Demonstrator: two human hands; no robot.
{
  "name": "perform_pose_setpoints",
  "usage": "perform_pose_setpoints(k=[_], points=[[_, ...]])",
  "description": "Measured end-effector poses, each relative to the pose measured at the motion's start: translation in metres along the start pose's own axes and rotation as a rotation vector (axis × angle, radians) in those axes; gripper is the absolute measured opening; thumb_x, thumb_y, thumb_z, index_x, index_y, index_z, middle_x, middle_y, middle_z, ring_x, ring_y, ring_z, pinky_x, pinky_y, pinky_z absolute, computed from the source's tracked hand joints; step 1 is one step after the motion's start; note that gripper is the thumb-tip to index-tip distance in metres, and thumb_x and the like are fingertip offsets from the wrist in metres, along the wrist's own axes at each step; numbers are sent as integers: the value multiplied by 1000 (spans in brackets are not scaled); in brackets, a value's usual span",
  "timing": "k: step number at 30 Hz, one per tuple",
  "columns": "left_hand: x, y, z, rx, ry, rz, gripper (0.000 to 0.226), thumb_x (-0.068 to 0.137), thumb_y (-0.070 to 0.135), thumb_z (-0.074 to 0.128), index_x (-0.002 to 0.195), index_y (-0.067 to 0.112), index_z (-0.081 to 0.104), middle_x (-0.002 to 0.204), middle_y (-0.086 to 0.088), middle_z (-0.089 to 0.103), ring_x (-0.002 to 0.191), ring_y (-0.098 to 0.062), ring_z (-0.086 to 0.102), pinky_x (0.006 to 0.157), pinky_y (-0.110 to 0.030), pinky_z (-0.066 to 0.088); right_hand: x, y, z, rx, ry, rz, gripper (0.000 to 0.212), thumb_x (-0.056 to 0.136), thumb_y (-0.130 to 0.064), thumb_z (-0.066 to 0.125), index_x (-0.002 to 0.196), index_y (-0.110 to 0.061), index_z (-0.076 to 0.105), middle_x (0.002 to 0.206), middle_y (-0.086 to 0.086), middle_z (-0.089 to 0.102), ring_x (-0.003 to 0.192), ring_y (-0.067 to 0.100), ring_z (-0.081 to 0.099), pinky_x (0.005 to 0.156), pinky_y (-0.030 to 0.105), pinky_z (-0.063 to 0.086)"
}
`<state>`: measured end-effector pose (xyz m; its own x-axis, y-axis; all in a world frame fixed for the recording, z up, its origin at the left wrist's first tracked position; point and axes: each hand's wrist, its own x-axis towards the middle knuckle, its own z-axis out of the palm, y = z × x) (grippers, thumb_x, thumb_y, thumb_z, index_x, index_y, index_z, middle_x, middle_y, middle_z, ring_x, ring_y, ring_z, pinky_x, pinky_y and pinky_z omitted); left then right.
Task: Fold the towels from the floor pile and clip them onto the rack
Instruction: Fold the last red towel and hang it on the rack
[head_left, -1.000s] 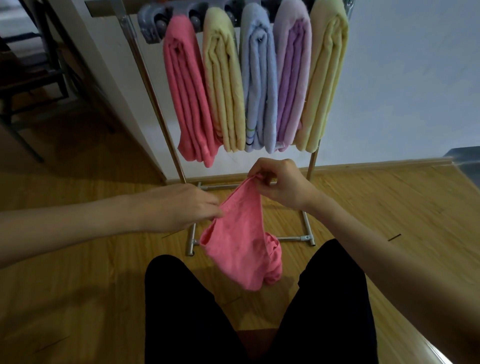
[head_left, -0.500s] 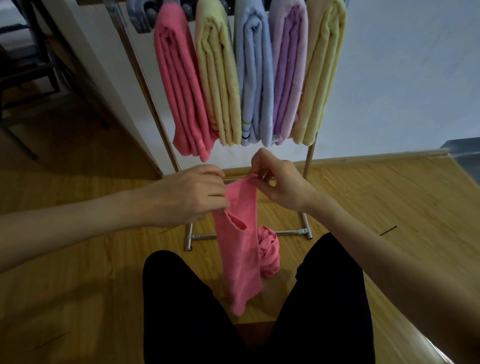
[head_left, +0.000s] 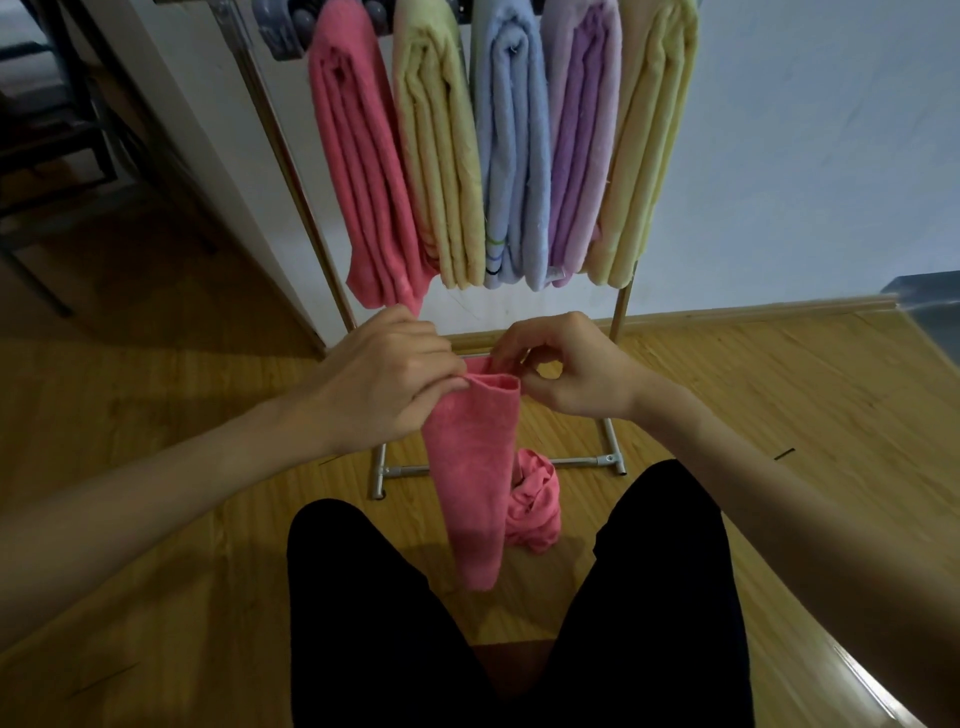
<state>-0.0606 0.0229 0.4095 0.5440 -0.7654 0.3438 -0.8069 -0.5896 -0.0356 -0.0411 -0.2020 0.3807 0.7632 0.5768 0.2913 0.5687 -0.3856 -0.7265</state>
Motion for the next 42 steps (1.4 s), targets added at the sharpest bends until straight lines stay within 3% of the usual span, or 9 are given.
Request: perform_pose_setpoints(k=[6, 10, 17, 22, 27, 32, 35, 37, 42], points=[[5, 1, -1, 24, -9, -83, 34, 91, 29, 46, 76, 10, 70, 66, 0, 64, 64, -16, 56, 71, -33, 41, 2, -7, -6, 18, -17, 22, 37, 70, -20, 56, 100, -2, 70, 95, 8, 70, 85, 23, 67, 72, 41, 57], [6, 1, -4, 41, -12, -75, 31, 90, 27, 47, 75, 11, 69, 65, 1, 62, 63, -15, 54, 73, -28, 37, 5, -9, -6, -13, 4, -20, 22, 80, -17, 76, 96, -2, 72, 93, 7, 71, 77, 18, 68, 68, 36, 58], [7, 0, -8, 13, 25, -85, 31, 91, 33, 49, 83, 12, 71, 73, 2, 66, 71, -13, 58, 78, -29, 41, 11, -10, -13, -87, 46, -50, 12, 84, -7, 71, 95, -6, 72, 93, 3, 72, 80, 15, 68, 72, 34, 56], [-2, -1, -9, -123, 153, -176, 28, 86, 37, 58, 98, 14, 68, 86, 5, 68, 83, -6, 58, 85, -24, 39, 17, -18, -17, -75, 104, -69, 12, 81, -1, 71, 92, -2, 66, 84, 7, 69, 71, 18, 66, 66, 37, 55], [-14, 0, -8, -274, 304, -297, 35, 81, 36, 65, 107, 12, 64, 93, 2, 66, 89, -7, 58, 88, -24, 43, 22, -25, -19, -62, 92, -82, 34, 83, 2, 68, 116, -2, 59, 94, 5, 70, 83, 15, 68, 76, 33, 57], [-18, -1, 13, -598, 315, -589, 69, 67, 43, 76, 125, 13, 54, 118, 3, 57, 107, -8, 56, 90, -22, 47, 22, -23, -19, -70, 97, -87, 26, 83, 5, 67, 108, -3, 65, 96, 3, 69, 87, 9, 66, 74, 33, 56], [-13, -4, 21, -879, 291, -714, 40, 70, 27, 77, 107, 17, 65, 104, 5, 67, 95, -5, 64, 85, -23, 52, 18, -21, -21, -59, 116, -54, 24, 84, 2, 67, 107, -4, 66, 94, -1, 69, 86, 8, 66, 74, 29, 56], [-8, -4, 23, -910, 331, -719, 22, 74, 13, 75, 95, 17, 68, 94, 4, 70, 88, -5, 67, 81, -21, 52, 15, -19, -24, -87, 122, -42, 23, 85, -2, 67, 108, -7, 67, 91, 0, 68, 80, 9, 64, 70, 26, 54], [11, 4, 19, -856, 421, -613, 17, 77, 4, 74, 92, 12, 70, 87, 2, 71, 81, -7, 68, 76, -19, 54, 11, -16, -36, -165, 41, -18, 29, 85, -10, 71, 114, -10, 67, 91, -9, 65, 78, 5, 61, 68, 16, 48]])
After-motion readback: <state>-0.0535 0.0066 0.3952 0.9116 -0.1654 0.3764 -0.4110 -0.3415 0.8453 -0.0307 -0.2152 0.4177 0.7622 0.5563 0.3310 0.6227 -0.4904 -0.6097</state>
